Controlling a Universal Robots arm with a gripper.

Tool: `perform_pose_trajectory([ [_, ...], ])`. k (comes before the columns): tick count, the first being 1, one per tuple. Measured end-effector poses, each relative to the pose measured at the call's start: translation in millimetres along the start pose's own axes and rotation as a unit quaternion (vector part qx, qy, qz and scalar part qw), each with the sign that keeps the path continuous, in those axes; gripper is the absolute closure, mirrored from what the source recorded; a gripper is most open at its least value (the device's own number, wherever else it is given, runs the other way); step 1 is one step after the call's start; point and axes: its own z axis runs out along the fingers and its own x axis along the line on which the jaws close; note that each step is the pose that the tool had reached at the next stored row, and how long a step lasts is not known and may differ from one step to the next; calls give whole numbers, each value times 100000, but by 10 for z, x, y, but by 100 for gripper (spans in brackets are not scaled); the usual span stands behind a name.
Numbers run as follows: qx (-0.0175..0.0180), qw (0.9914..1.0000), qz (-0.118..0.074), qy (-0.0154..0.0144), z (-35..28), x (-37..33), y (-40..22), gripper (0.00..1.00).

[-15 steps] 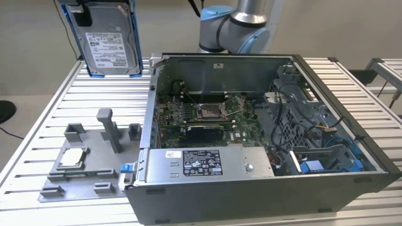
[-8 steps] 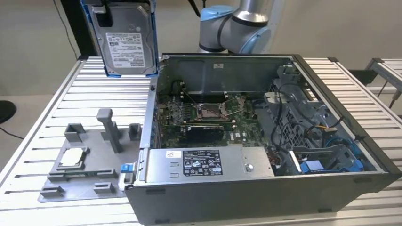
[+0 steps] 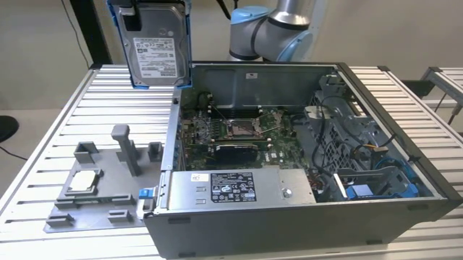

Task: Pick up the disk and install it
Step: 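Pick up the disk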

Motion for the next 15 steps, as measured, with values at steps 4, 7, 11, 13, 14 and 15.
perform_pose_trajectory([
  [4,-2,100000,-2,2,0,2,-56,100],
  [7,-4,100000,-4,4,0,3,-81,100],
  [11,3,100000,-6,-1,1,3,-108,100],
  [13,-3,100000,-5,4,0,4,-119,100],
  [14,-1,100000,-2,3,1,4,-125,100],
  [15,-3,100000,-3,2,1,4,-130,100],
])
